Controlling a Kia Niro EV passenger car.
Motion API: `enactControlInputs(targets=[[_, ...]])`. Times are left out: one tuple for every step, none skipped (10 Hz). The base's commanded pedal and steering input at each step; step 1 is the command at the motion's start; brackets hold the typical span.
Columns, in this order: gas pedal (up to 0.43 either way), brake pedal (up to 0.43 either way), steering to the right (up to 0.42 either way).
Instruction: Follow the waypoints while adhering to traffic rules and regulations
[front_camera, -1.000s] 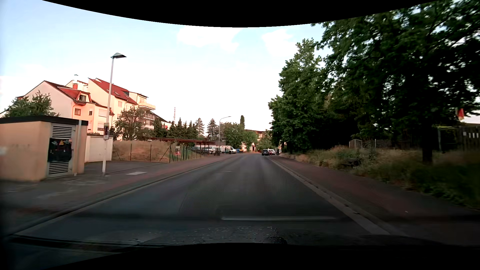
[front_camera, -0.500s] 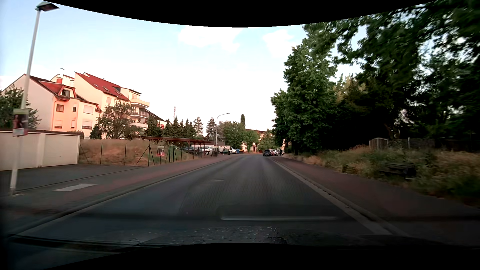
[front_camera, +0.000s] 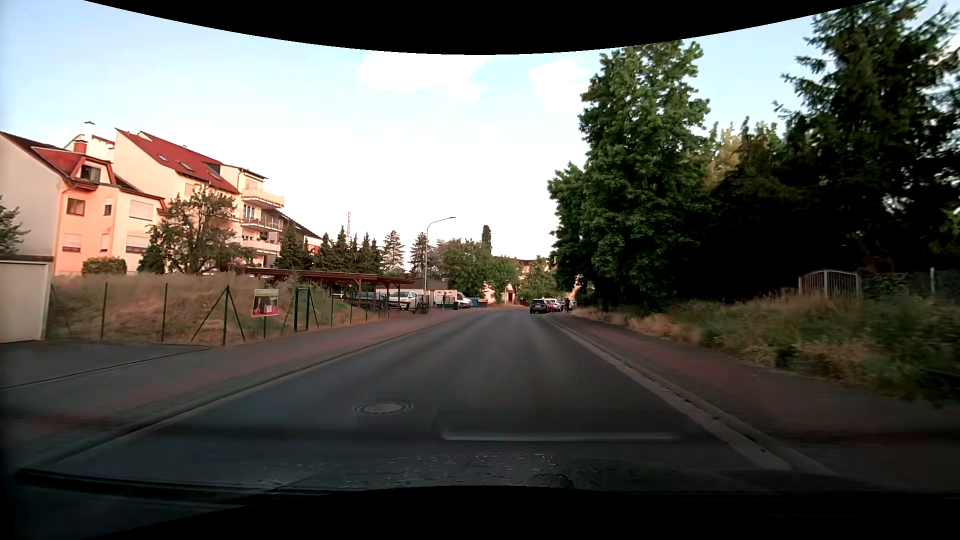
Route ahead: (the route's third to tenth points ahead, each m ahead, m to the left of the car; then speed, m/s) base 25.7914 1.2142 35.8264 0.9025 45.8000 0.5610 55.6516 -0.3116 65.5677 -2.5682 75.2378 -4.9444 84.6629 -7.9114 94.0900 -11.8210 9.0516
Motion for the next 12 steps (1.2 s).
enactControlInputs(targets=[[0.028, 0.000, -0.005], [0.028, 0.000, -0.005], [0.028, 0.000, -0.005], [0.028, 0.000, -0.006], [0.028, 0.000, -0.007], [0.028, 0.000, -0.008], [0.028, 0.000, -0.008], [0.028, 0.000, -0.008], [0.028, 0.000, -0.009], [0.028, 0.000, -0.009], [0.028, 0.000, -0.008], [0.028, 0.000, -0.007]])
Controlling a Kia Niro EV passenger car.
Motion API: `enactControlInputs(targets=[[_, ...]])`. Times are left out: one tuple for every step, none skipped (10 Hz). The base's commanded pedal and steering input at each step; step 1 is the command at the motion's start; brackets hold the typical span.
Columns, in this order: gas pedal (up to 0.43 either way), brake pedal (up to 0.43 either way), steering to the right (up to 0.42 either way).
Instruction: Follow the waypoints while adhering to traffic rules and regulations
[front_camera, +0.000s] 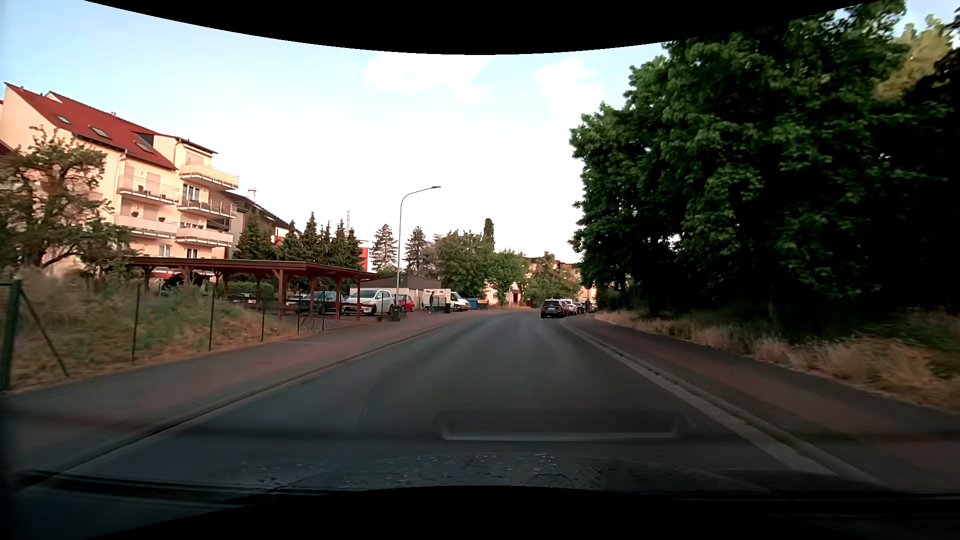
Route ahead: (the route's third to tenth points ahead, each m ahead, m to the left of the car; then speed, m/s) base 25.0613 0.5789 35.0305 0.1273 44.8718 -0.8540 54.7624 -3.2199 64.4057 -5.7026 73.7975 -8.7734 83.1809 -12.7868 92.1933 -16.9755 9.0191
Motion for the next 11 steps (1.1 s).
enactControlInputs(targets=[[0.028, 0.000, -0.007], [0.028, 0.000, -0.007], [0.028, 0.000, -0.007], [0.028, 0.000, -0.007], [0.020, 0.000, -0.007], [0.020, 0.000, -0.007], [0.020, 0.000, -0.007], [0.020, 0.000, -0.007], [0.020, 0.000, -0.007], [0.020, 0.000, -0.007], [0.020, 0.000, -0.006]])
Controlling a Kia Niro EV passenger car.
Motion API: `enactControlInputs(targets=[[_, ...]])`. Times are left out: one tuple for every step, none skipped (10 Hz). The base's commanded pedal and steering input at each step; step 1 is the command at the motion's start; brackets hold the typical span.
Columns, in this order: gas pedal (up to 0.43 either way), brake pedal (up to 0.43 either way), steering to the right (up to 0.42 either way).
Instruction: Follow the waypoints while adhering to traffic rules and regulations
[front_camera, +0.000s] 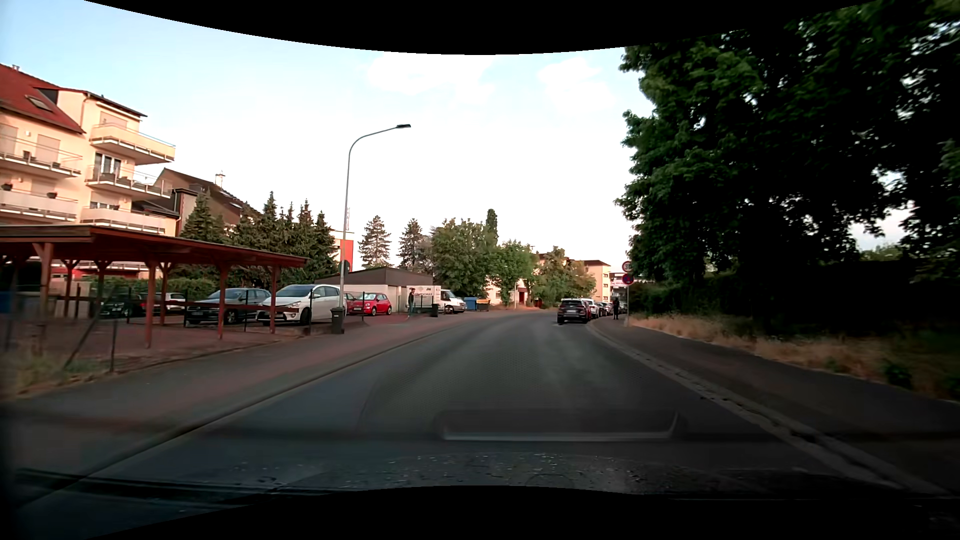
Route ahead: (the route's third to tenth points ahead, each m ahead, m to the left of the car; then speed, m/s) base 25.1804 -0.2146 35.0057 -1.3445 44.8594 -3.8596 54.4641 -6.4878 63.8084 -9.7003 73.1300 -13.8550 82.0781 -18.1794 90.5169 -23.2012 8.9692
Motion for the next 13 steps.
enactControlInputs(targets=[[0.020, 0.000, -0.006], [0.020, 0.000, -0.006], [0.020, 0.000, -0.006], [0.020, 0.000, -0.006], [0.020, 0.000, -0.006], [0.008, 0.000, -0.005], [0.008, 0.000, -0.006], [0.008, 0.000, -0.005], [0.008, 0.000, -0.004], [0.008, 0.000, -0.002], [0.008, 0.000, 0.001], [0.008, 0.000, 0.008], [0.008, 0.000, 0.012]])
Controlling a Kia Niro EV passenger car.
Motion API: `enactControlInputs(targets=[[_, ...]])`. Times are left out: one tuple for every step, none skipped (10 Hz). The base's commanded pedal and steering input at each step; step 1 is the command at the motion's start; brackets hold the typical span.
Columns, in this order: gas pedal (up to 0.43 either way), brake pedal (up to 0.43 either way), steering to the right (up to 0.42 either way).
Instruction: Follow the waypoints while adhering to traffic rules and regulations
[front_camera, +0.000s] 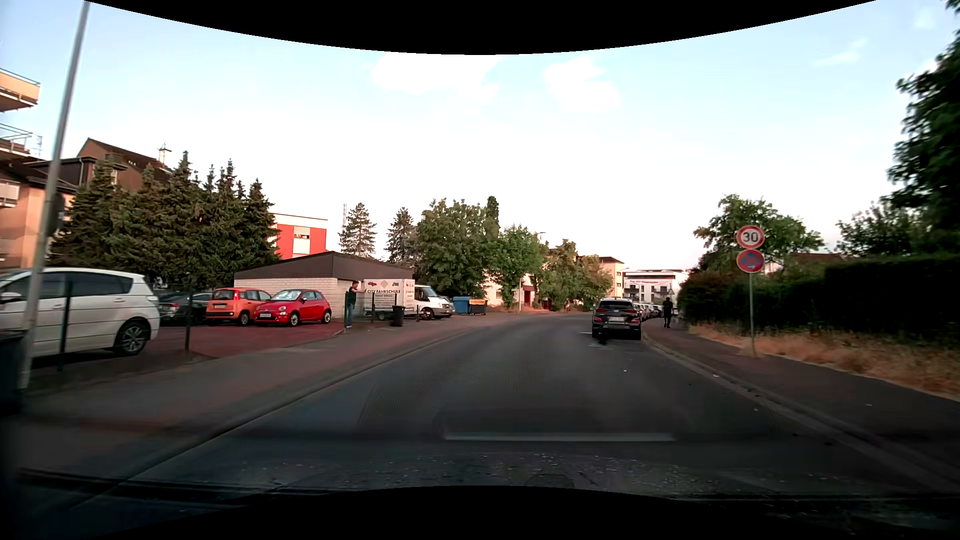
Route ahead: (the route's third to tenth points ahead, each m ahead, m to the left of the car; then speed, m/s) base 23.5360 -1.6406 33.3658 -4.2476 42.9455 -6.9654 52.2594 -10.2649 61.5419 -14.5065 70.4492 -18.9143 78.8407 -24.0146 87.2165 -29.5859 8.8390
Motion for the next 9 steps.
enactControlInputs(targets=[[0.008, 0.000, 0.016], [0.008, 0.000, 0.017], [0.008, 0.000, 0.018], [0.008, 0.000, 0.019], [0.008, 0.000, 0.024], [0.008, 0.000, 0.028], [0.008, 0.000, 0.031], [0.008, 0.000, 0.033], [0.008, 0.000, 0.036]])
